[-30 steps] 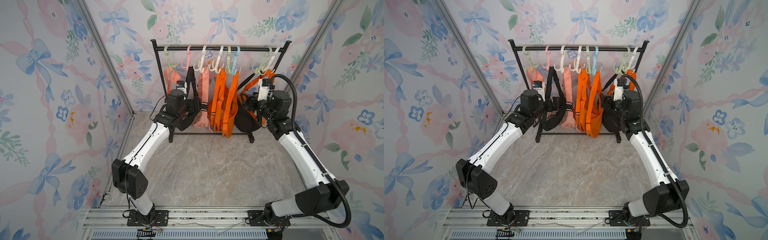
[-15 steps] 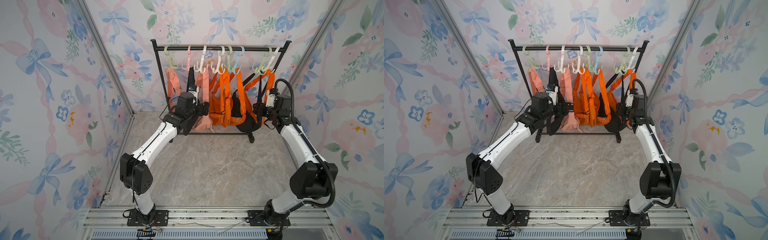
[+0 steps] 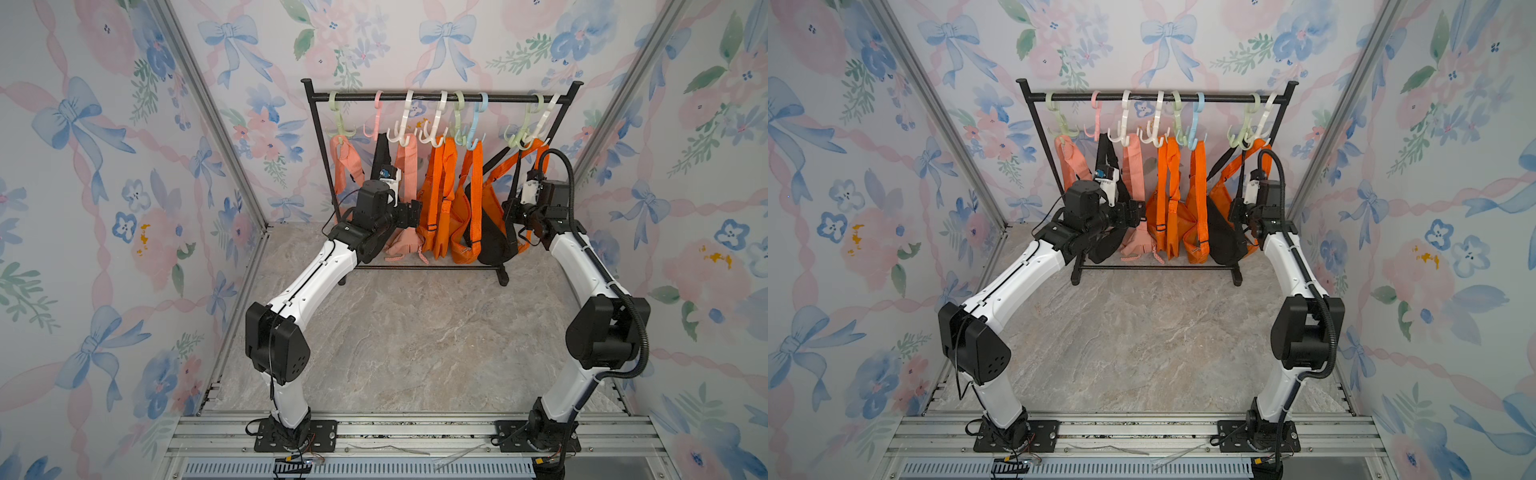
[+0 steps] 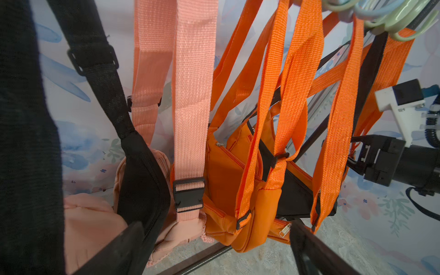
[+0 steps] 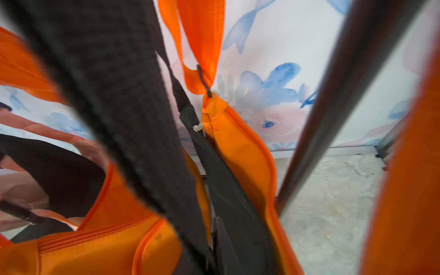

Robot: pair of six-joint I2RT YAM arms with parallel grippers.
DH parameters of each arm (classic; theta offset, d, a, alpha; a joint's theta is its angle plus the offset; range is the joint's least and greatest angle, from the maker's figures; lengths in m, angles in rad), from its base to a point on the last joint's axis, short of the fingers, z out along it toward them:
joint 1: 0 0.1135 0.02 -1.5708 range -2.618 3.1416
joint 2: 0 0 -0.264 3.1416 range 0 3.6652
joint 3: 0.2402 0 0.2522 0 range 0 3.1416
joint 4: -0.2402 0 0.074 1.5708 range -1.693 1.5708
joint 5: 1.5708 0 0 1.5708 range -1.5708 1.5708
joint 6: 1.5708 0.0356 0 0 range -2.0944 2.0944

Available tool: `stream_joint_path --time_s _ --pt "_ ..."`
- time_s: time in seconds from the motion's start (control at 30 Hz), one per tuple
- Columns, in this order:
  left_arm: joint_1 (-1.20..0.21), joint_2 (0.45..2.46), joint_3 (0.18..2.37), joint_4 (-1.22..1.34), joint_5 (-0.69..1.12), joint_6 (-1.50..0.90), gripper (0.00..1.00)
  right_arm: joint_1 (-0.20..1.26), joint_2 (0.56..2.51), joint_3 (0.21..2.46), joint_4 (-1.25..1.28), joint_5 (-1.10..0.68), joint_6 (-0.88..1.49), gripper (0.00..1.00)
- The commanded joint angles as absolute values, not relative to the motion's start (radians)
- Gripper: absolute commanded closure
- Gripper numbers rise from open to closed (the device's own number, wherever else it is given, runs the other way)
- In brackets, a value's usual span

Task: Take the bag off the hook
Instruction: Adjust the bag at the clothesline.

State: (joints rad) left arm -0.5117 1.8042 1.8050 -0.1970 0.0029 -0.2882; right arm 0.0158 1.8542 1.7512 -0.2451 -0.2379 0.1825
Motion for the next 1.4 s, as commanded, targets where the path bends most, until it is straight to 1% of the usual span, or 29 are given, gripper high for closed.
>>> stream_joint_path --time_s 0.0,0.13,0.23,0.4,0.47,0.5,0.53,0.57,0.6,0.67,0.7,0.77,0.83,0.93,1.07,1.17,1.27,1.37 --pt "-0.512 1.828 1.824 -0.207 0.026 -0.293 0.02 0.100 1.887 1.800 -0.271 -0.272 0.207 0.90" --pt "-0.511 1.819 1.814 -0.207 0.021 -0.296 0.02 0.210 1.912 1.810 -0.230 -0.273 0.217 0.90" --pt "-0.512 1.804 1.796 -0.207 0.018 -0.293 0.02 0.273 1.963 1.846 -0.195 -0.330 0.271 0.90" --pt "-0.509 1.755 1.750 -0.207 -0.015 -0.286 0.02 0.367 2.083 1.985 -0.214 -0.373 0.308 0.90" --pt "-0.510 1.737 1.735 -0.207 -0.026 -0.280 0.02 0.382 2.104 2.035 -0.246 -0.375 0.295 0.89" --pt "-0.510 1.729 1.727 -0.206 -0.030 -0.277 0.02 0.382 2.101 2.044 -0.252 -0.374 0.293 0.86" --pt "-0.510 1.722 1.721 -0.206 -0.034 -0.276 0.02 0.380 2.090 2.041 -0.248 -0.374 0.294 0.81" --pt "-0.510 1.715 1.715 -0.207 -0.038 -0.273 0.02 0.375 2.071 2.030 -0.242 -0.373 0.293 0.70" --pt "-0.510 1.712 1.711 -0.207 -0.040 -0.272 0.02 0.367 2.044 2.013 -0.237 -0.370 0.288 0.59" --pt "-0.510 1.706 1.707 -0.207 -0.042 -0.267 0.02 0.347 1.978 1.967 -0.232 -0.360 0.277 0.40" --pt "-0.509 1.705 1.709 -0.207 -0.043 -0.264 0.02 0.334 1.937 1.933 -0.228 -0.355 0.271 0.36" --pt "-0.509 1.708 1.715 -0.206 -0.042 -0.264 0.02 0.305 1.838 1.850 -0.204 -0.337 0.262 0.30" --pt "-0.510 1.716 1.726 -0.206 -0.037 -0.267 0.02 0.259 1.736 1.757 -0.170 -0.305 0.266 0.28" --pt "-0.511 1.737 1.752 -0.204 -0.014 -0.278 0.02 0.151 1.594 1.624 -0.103 -0.288 0.325 0.27" --pt "-0.522 1.786 1.803 -0.205 0.030 -0.295 0.02 0.019 1.495 1.531 -0.119 -0.245 0.335 0.27" --pt "-0.563 1.821 1.841 -0.207 0.048 -0.266 0.02 -0.067 1.480 1.533 -0.207 -0.213 0.297 0.26" --pt "-0.605 1.859 1.884 -0.216 0.060 -0.245 0.02 -0.149 1.500 1.557 -0.262 -0.234 0.274 0.26" --pt "-0.620 1.902 1.933 -0.235 0.094 -0.262 0.02 -0.211 1.539 1.580 -0.275 -0.297 0.264 0.22"
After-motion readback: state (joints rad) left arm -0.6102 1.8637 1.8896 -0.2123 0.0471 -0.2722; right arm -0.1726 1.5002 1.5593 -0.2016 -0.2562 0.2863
